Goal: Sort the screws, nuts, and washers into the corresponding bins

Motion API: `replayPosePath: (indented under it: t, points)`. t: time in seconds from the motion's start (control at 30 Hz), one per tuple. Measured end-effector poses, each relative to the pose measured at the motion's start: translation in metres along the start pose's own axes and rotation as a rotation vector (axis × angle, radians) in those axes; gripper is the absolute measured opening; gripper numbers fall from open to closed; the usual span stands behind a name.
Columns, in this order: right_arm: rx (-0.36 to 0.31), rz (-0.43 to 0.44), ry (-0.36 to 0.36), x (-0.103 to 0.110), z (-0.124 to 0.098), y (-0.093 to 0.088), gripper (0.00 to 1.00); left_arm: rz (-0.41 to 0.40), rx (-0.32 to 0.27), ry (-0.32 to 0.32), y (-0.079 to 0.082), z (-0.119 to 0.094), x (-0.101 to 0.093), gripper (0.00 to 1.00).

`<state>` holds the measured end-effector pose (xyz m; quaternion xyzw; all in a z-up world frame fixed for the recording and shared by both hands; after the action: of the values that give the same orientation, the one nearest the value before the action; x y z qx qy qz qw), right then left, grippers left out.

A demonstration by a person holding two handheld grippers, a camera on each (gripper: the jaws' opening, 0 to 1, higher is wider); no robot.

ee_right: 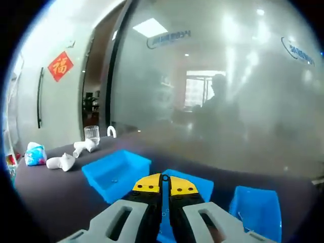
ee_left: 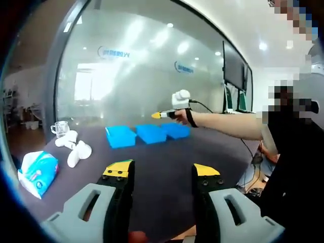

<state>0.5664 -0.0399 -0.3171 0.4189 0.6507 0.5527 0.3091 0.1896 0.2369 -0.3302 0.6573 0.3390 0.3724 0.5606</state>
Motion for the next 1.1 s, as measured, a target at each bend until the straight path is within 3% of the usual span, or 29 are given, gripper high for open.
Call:
replayPosePath:
  t: [0.3,0.47,0.7,0.9,1.1]
  points:
    - [-0.009,-0.026,-0.023,-0.002,0.002,-0.001,0.03,0.004,0.004,0.001,0.001,0.000,0.000,0.45]
    - [-0.039,-0.056,-0.013,0.006,-0.004,0.000,0.24,0.006,0.000,-0.001,0.002,0.000,-0.002,0.45]
    - [-0.062,-0.061,-0.012,0.010,-0.016,0.003,0.26,0.013,-0.002,-0.002,0.004,0.000,-0.003,0.45]
    - [-0.106,-0.032,0.041,0.023,-0.044,0.004,0.29,0.015,-0.006,0.000,0.006,0.000,-0.001,0.45]
    - [-0.131,-0.023,0.088,0.030,-0.089,-0.004,0.30,0.016,-0.013,0.002,0.006,0.003,0.002,0.45]
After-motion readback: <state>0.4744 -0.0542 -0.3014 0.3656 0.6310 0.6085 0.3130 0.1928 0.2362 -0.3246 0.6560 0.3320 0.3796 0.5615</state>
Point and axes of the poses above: the point that each gripper's makers call its tool centre point, and the gripper's own axes: z roughly forward along the fingers, x roughly to its left, y roughly out of its top, the point moved 9 cm from there along -z, roughly backward along the fingers, and after that the axes turned 9 degrees about z, right-handed, at the moved point
